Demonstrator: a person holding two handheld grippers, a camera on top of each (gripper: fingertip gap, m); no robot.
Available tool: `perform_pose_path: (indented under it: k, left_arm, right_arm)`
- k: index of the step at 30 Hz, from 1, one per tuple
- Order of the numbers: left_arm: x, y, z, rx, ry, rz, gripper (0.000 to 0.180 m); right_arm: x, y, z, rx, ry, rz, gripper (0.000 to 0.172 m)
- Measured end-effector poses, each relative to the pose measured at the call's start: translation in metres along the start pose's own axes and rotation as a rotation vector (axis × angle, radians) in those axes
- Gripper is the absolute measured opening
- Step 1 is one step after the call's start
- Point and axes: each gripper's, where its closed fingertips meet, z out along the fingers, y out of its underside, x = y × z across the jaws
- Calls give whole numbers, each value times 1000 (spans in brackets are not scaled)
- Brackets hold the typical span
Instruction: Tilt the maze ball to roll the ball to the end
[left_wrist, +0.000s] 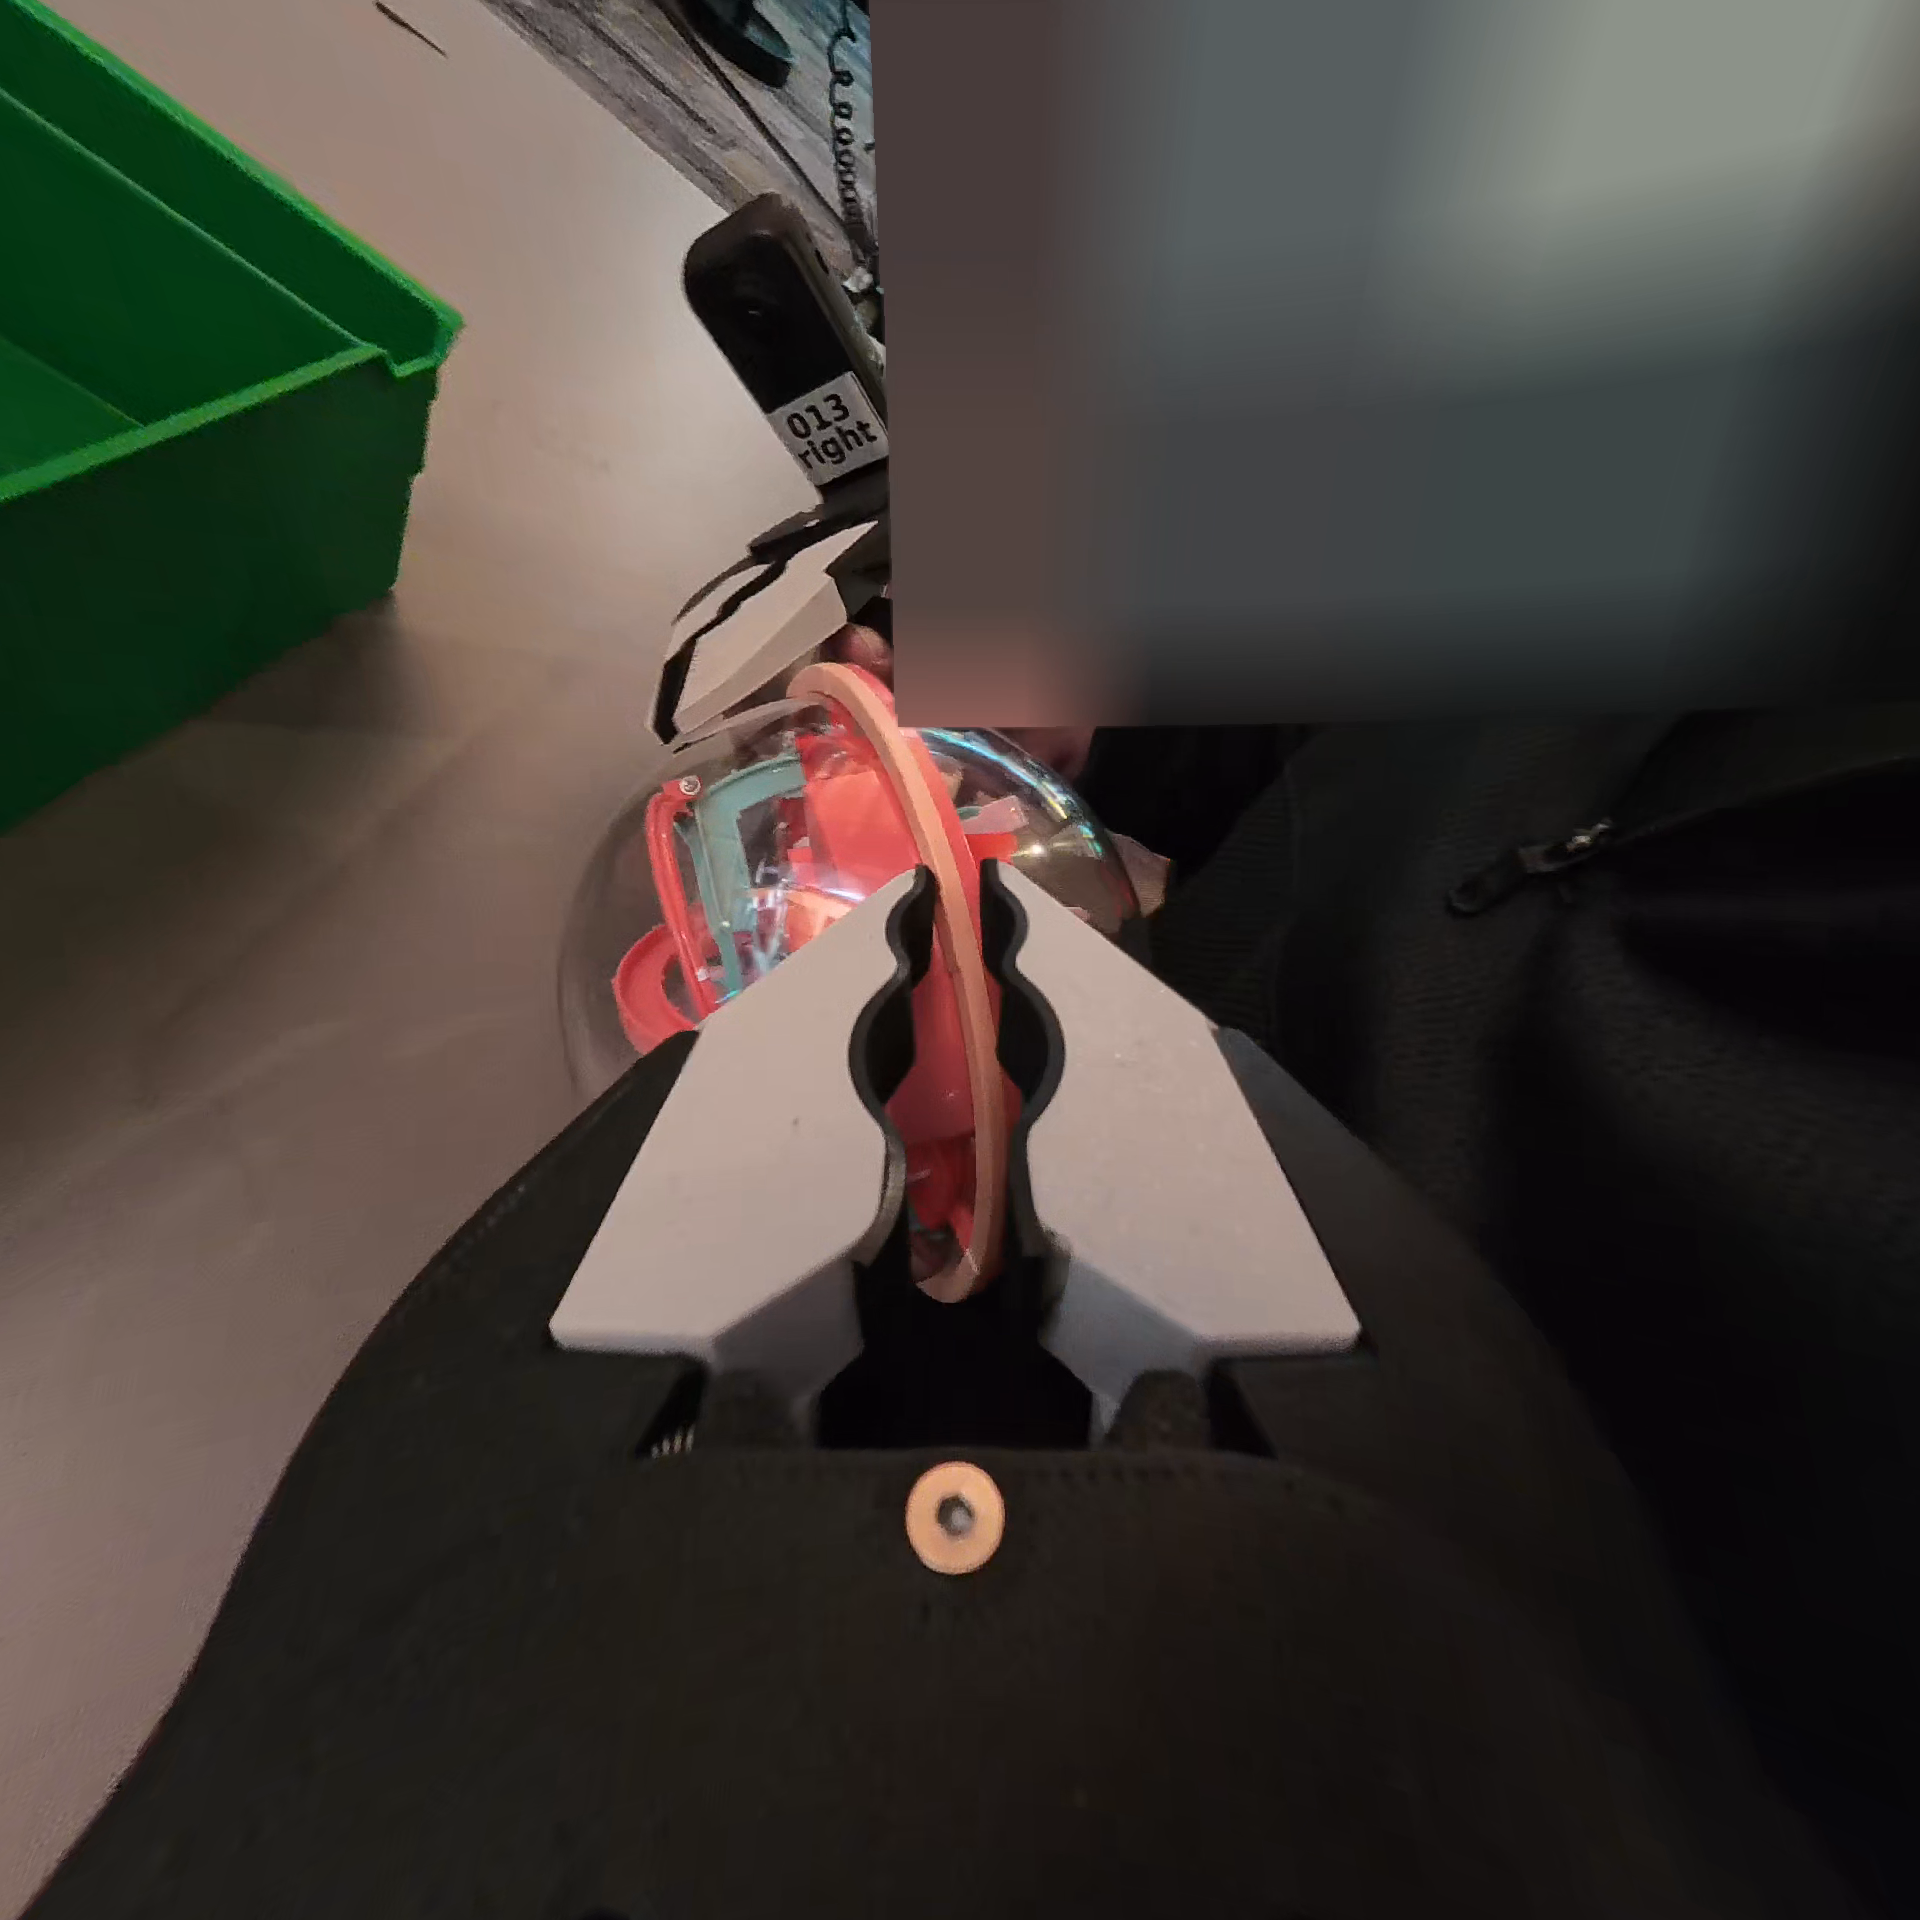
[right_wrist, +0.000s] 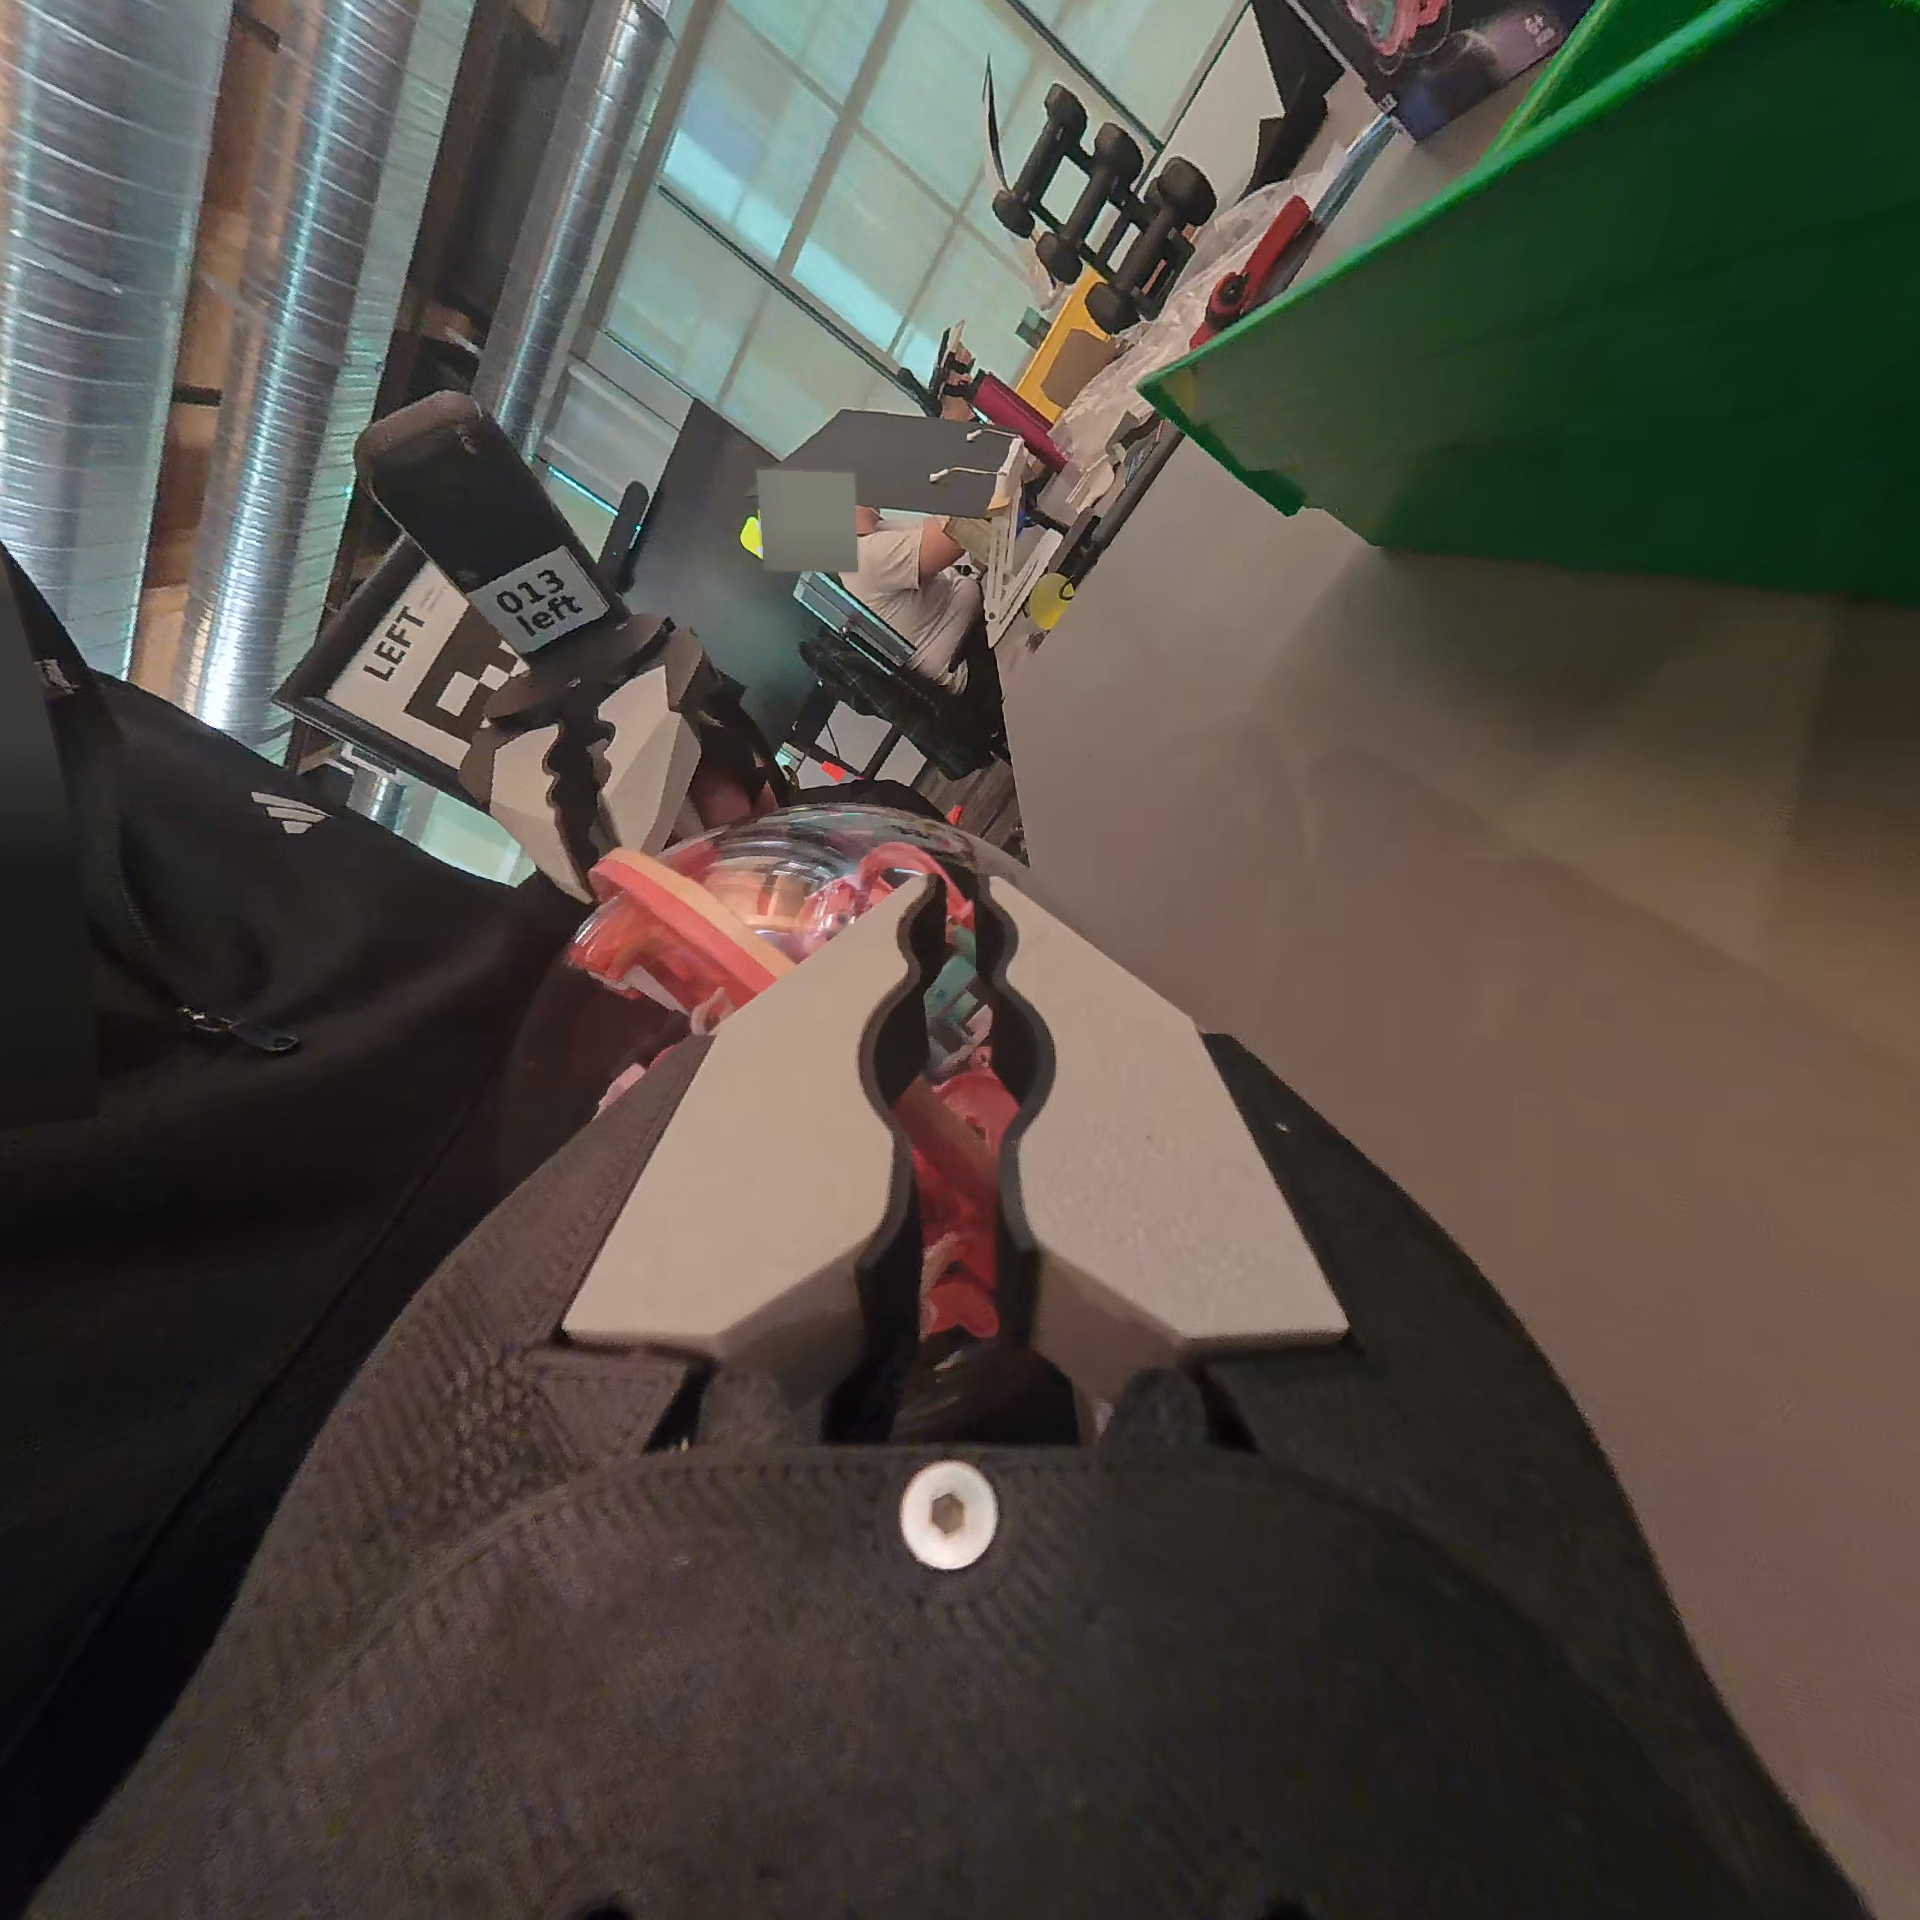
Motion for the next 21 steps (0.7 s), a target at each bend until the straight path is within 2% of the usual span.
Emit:
perform_pose_path:
  k: [3,8,13,17,21]
  left_arm:
    - [-2,-1,1,-29,-33,36,6]
    - [0,-3,6,-41,-35,48,6]
    - [4,-4,11,-52,-30,68,6]
    - [5,-5,14,-54,-36,76,6]
    - [8,-4,17,-51,-25,73,6]
  right_arm:
    - [-3,-5,-3,15,-4,-17,7]
    - [-18,-10,-18,4,-48,-88,22]
    - [-32,0,-27,-112,-68,-213,28]
    - [-36,7,-27,-214,-80,-313,22]
    - [-42,12,-30,-253,-147,-350,13]
